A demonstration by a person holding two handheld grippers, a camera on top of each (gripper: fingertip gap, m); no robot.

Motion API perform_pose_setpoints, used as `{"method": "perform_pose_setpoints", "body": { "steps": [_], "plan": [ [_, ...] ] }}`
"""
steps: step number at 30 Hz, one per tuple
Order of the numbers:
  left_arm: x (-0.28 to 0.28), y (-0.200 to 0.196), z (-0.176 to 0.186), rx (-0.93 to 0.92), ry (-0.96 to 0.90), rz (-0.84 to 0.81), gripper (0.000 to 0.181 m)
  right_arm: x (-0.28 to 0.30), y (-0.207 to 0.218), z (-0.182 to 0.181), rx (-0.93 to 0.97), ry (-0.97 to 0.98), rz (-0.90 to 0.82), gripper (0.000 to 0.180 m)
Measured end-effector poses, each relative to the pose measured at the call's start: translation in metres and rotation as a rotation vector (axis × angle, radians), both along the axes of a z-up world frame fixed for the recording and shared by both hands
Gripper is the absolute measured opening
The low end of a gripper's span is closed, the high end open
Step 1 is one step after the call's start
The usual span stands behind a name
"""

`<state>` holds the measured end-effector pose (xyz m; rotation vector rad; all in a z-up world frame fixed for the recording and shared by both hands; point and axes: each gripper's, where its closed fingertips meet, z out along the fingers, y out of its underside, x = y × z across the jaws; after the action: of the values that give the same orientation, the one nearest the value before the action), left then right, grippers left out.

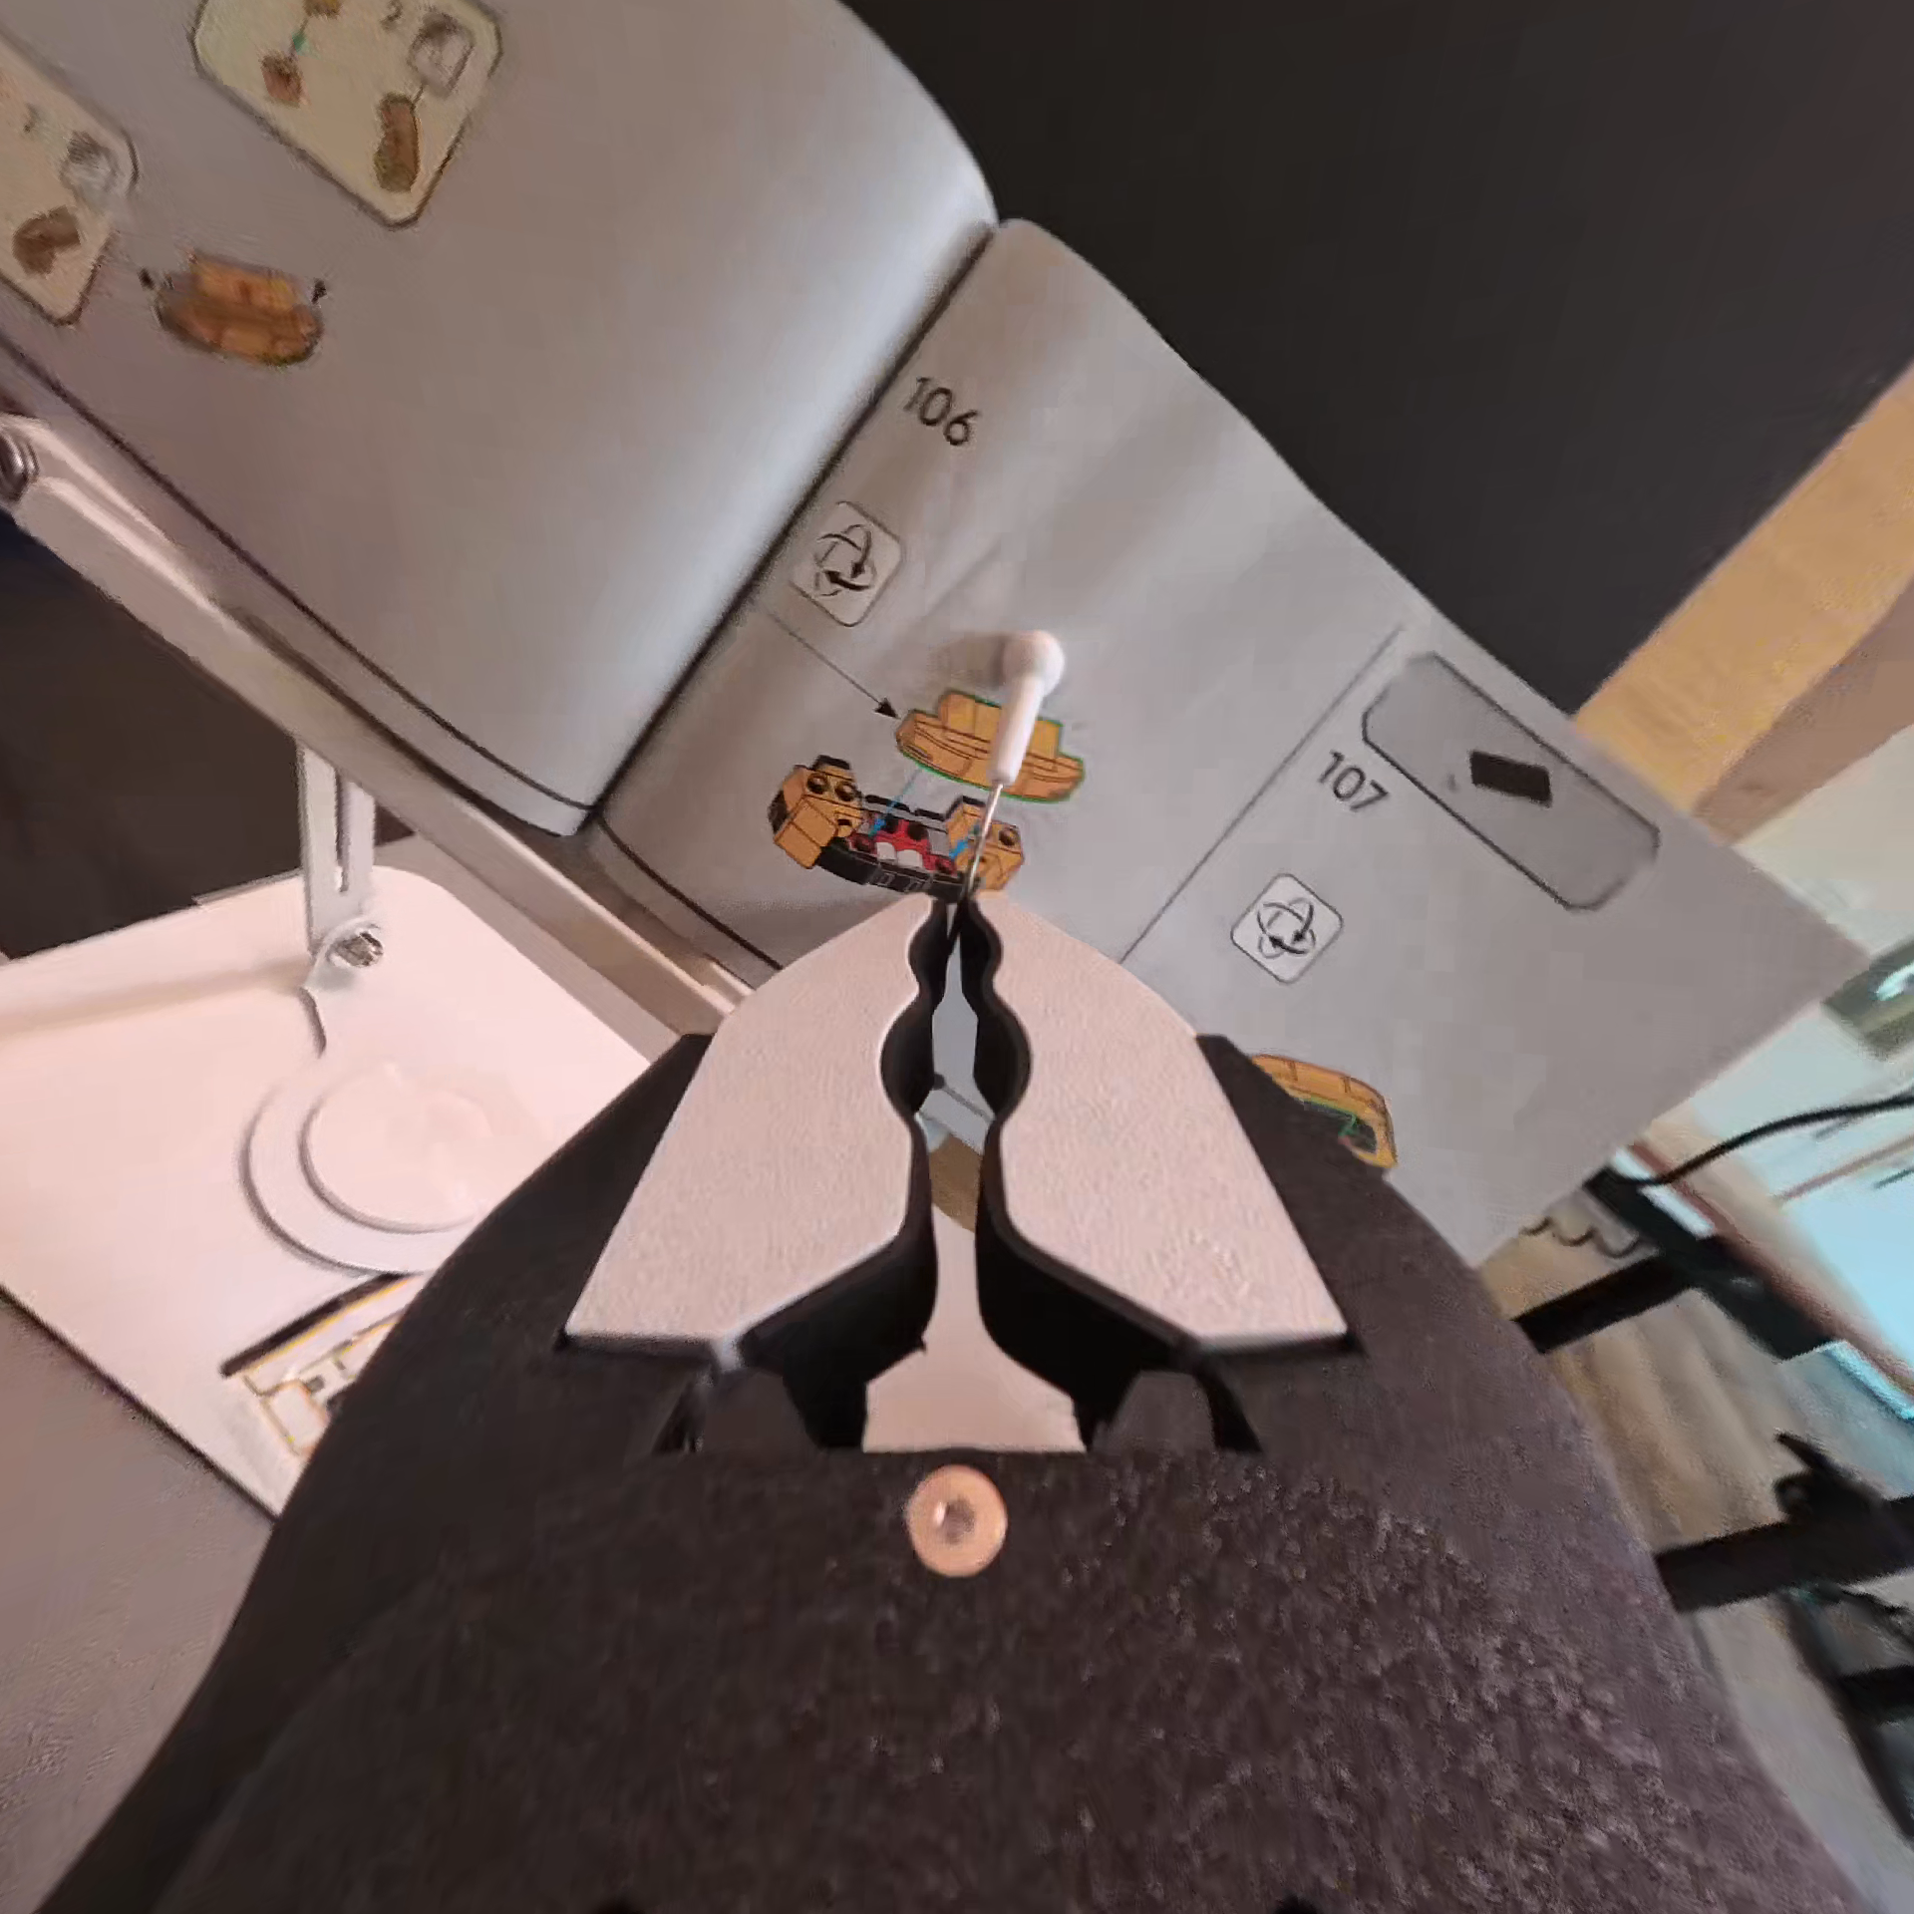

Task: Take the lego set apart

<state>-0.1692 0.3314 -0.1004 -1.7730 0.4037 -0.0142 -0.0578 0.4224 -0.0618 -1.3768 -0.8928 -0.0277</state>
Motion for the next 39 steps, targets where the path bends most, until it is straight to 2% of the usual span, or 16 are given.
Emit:
{"method": "perform_pose_setpoints", "body": {
  "steps": [8,16,20,23,27,33,35,39],
  "plan": [
    [-0.001,-0.002,-0.011,-0.020,-0.004,-0.017,0.000,-0.017,-0.006,-0.007,0.171,-0.193,0.045,0.000],
    [0.001,-0.007,-0.013,-0.020,-0.009,-0.024,0.000,-0.017,-0.004,-0.007,0.173,-0.261,0.076,0.001],
    [-0.002,-0.016,-0.007,0.003,-0.027,-0.016,0.000,-0.005,-0.021,0.008,0.136,-0.112,0.096,0.017],
    [-0.005,-0.027,0.001,0.042,-0.047,-0.010,0.000,0.010,-0.056,0.030,0.100,0.086,0.158,0.025],
    [-0.007,-0.043,0.019,0.104,-0.092,-0.008,0.000,0.041,-0.111,0.044,-0.039,0.323,0.223,0.035],
    [0.007,-0.077,0.035,0.145,-0.149,-0.042,0.000,0.087,-0.165,0.022,-0.176,0.404,0.159,0.028],
    [0.012,-0.090,0.035,0.137,-0.150,-0.057,0.000,0.097,-0.180,0.006,-0.236,0.420,0.150,0.017],
    [0.018,-0.120,0.030,0.104,-0.180,-0.078,0.000,0.109,-0.203,-0.026,-0.341,0.459,0.146,0.007]
  ]
}}
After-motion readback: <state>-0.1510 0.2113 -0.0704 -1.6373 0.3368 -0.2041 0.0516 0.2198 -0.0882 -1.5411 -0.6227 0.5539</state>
